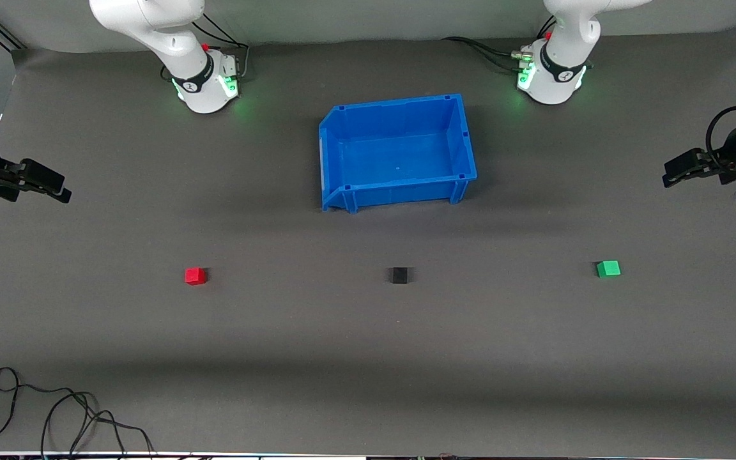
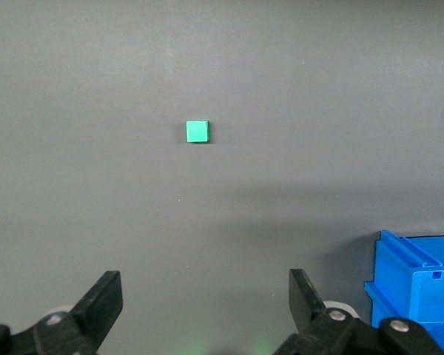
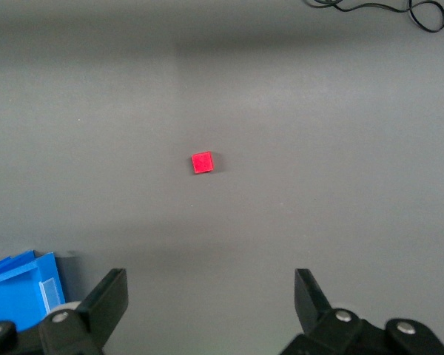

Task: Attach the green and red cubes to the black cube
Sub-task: 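Move the left gripper toward the green cube and the right toward the red cube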

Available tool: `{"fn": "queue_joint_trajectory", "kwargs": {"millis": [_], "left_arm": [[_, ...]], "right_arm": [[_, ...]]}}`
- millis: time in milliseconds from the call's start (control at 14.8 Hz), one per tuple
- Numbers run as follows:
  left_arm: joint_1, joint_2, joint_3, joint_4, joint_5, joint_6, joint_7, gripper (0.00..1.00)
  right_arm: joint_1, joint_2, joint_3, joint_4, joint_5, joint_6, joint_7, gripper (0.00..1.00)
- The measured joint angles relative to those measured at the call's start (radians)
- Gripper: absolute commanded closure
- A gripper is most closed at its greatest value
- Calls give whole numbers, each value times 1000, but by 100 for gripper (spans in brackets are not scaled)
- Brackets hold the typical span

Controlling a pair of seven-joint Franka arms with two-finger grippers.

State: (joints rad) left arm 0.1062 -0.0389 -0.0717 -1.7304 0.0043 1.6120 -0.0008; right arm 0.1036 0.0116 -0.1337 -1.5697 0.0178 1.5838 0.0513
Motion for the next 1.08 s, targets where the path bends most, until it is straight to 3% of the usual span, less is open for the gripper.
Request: {"fn": "queue_joint_trajectory", "kwargs": {"millis": [338,609,1083], "left_arm": [[0,14,2,2,0,0,-4,0],[5,96,17,0,0,16,-54,0],[27,228,28,-159,25,347,-60,0]], "right_arm": [[0,0,1,0,1,0,0,0],[0,1,0,7,19,4,22,0],[-1,111,-2,121,100,4,649,0]]}}
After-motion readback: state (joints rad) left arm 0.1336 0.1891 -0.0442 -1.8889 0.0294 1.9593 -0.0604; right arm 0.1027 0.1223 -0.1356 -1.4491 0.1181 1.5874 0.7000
